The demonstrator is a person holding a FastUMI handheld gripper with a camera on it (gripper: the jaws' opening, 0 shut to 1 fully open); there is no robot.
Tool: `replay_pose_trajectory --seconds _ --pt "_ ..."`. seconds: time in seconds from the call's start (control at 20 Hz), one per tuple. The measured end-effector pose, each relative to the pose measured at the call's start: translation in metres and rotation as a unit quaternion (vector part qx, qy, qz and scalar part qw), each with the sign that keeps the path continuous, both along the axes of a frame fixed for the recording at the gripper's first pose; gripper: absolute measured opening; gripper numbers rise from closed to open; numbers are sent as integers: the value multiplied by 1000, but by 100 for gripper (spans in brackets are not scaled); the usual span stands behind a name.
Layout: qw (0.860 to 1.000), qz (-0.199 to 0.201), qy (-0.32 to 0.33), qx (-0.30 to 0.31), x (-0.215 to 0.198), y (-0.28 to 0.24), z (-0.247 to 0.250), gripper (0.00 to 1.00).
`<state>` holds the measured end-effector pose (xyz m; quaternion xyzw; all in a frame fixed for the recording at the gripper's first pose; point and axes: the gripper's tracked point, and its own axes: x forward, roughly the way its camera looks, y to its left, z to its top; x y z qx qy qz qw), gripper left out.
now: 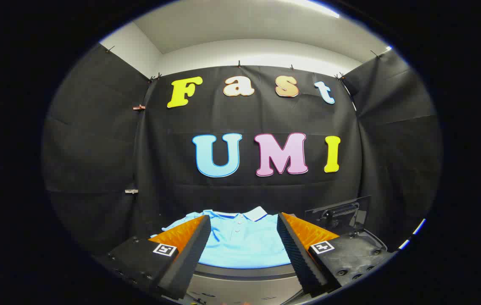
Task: Put the clothes into the washing machine and then close the washing machine lid.
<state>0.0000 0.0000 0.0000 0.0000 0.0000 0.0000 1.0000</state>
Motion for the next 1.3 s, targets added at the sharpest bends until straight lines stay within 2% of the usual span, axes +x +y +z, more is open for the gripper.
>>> replay_pose_trajectory --seconds 0.9,1.3 --pt "1000 10 30 1 0 17 -25 98" --pt "999 -7 45 -8 33 7 -32 98"
